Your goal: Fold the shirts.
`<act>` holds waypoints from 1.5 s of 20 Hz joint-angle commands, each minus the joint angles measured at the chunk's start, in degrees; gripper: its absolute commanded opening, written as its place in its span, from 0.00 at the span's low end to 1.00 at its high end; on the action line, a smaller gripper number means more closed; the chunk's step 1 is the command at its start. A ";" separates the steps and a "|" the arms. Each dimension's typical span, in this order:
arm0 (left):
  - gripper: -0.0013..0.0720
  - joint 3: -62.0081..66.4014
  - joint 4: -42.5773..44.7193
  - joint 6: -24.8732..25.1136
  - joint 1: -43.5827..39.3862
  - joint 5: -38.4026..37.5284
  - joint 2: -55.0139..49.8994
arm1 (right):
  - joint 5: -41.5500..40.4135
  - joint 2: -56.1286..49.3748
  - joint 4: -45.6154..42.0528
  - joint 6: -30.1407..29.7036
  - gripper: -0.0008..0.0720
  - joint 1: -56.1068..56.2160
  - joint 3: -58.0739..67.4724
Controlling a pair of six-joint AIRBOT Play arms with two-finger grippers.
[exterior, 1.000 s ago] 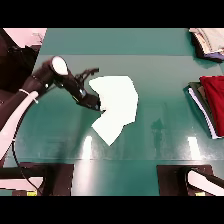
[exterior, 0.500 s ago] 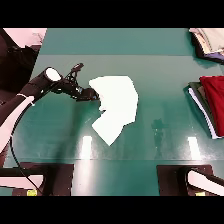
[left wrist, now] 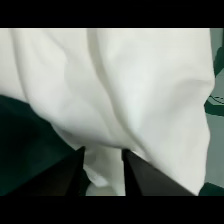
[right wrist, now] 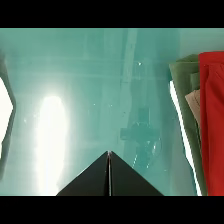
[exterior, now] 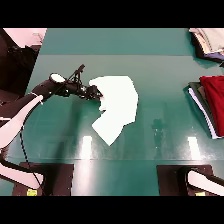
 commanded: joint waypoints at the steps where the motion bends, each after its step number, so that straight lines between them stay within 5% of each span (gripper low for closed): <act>1: 0.43 -0.02 -0.96 1.92 -1.38 0.63 -0.57 | 0.04 -0.04 0.02 0.02 0.03 0.04 -0.02; 11: 0.44 0.92 6.38 -1.51 -3.39 -7.26 -0.50 | 0.57 -0.04 0.00 0.02 0.03 0.15 -0.02; 13: 0.82 3.43 9.18 -2.64 -3.39 -9.31 -0.50 | 0.59 -0.04 0.00 0.02 0.03 0.15 -0.02; 18: 0.82 3.54 10.67 -4.42 -4.44 -10.93 -0.52 | 0.57 -0.04 0.02 0.00 0.03 0.15 -0.02; 22: 0.82 1.62 9.99 -4.48 -7.54 -4.22 -0.76 | 0.57 -0.04 0.02 0.02 0.03 0.15 -0.02; 23: 0.74 1.66 8.28 -4.48 -7.67 -2.32 -0.76 | 0.59 -0.04 0.04 0.00 0.03 0.15 -0.02; 25: 0.12 2.03 6.10 -4.46 -7.41 -0.96 -0.74 | 1.79 -0.02 0.04 0.00 0.03 0.15 -0.02; 26: 0.05 2.64 6.21 -4.48 -7.04 -1.60 -0.74 | 2.58 -0.07 0.61 0.00 0.03 0.24 -0.02; 30: 0.05 8.44 10.67 -4.50 -4.50 -9.33 0.07 | 0.31 1.95 9.64 -0.46 0.03 3.39 -8.94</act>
